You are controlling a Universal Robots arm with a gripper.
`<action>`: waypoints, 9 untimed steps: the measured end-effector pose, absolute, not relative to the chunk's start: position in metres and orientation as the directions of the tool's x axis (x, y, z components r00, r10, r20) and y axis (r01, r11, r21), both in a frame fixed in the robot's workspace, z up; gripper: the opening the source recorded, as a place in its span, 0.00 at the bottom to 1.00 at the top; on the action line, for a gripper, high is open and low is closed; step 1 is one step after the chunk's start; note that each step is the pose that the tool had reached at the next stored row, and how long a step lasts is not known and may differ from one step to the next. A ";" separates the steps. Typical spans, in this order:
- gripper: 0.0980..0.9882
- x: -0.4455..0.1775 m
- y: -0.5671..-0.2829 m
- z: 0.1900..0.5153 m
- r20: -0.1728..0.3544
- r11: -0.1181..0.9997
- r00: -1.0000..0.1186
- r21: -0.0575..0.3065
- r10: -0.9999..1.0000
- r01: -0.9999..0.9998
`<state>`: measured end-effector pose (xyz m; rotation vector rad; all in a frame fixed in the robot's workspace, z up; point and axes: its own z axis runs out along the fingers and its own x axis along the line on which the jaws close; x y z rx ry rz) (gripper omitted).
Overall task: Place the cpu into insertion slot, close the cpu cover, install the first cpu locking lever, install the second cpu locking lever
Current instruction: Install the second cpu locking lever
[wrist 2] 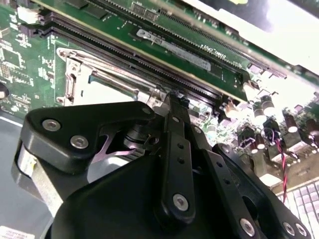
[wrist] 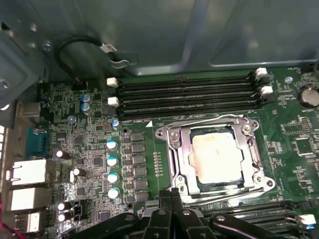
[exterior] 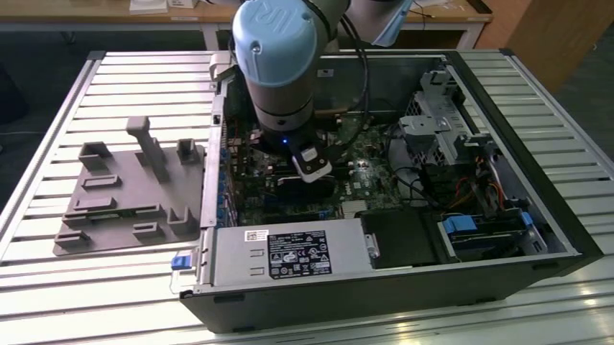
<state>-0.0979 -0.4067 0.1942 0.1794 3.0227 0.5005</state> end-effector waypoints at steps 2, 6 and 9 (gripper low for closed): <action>0.00 -0.098 -0.407 0.198 -0.052 0.940 -0.991 0.325 0.127 0.103; 0.00 -0.098 -0.407 0.206 -0.052 0.940 -0.991 0.325 0.127 0.103; 0.00 -0.098 -0.407 0.214 -0.052 0.940 -0.991 0.325 0.127 0.103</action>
